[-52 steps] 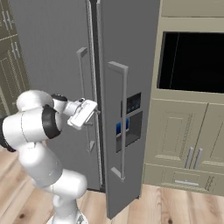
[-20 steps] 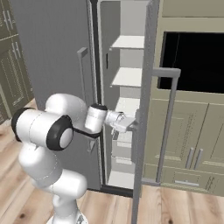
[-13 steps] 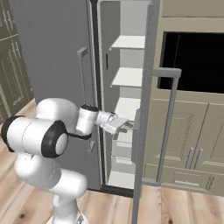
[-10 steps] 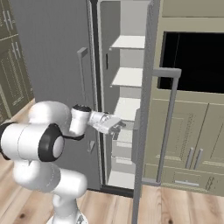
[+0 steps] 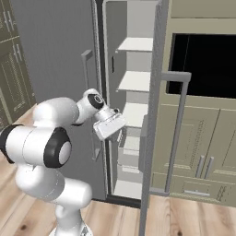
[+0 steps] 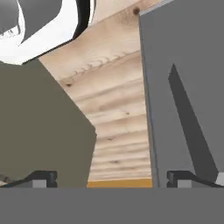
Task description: Place one of the steaks on the plate and the other in the bowl. Then place the bowl in the fridge.
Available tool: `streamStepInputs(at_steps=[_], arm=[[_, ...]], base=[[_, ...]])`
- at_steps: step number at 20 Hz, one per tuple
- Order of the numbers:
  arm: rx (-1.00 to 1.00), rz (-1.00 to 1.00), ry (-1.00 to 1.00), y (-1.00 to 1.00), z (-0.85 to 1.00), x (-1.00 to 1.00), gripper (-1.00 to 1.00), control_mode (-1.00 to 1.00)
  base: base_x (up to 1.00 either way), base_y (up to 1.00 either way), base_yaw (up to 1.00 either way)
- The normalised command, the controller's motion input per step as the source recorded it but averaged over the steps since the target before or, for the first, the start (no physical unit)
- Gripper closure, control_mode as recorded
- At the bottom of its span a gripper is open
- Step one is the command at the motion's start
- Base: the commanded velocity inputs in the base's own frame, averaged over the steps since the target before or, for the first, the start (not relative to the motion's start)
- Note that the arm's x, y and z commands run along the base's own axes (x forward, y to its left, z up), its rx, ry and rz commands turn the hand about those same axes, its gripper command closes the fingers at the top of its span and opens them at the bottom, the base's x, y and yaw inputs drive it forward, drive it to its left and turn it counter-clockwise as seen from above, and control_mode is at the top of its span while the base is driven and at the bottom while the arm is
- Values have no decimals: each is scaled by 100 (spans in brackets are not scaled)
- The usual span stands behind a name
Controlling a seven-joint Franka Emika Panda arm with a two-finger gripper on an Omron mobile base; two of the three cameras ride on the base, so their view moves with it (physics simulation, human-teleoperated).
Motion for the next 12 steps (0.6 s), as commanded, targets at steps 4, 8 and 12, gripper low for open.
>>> streamStepInputs(at_steps=[4, 8, 12], arm=[[47, -54, -48, 43, -36, 11, -100, -100], [17, -50, -41, 89, -20, 0, -100, -100], [15, -52, -55, 81, -16, 1, -100, -100]], base=[[0, 0, 0], [0, 0, 0], [0, 0, 0]])
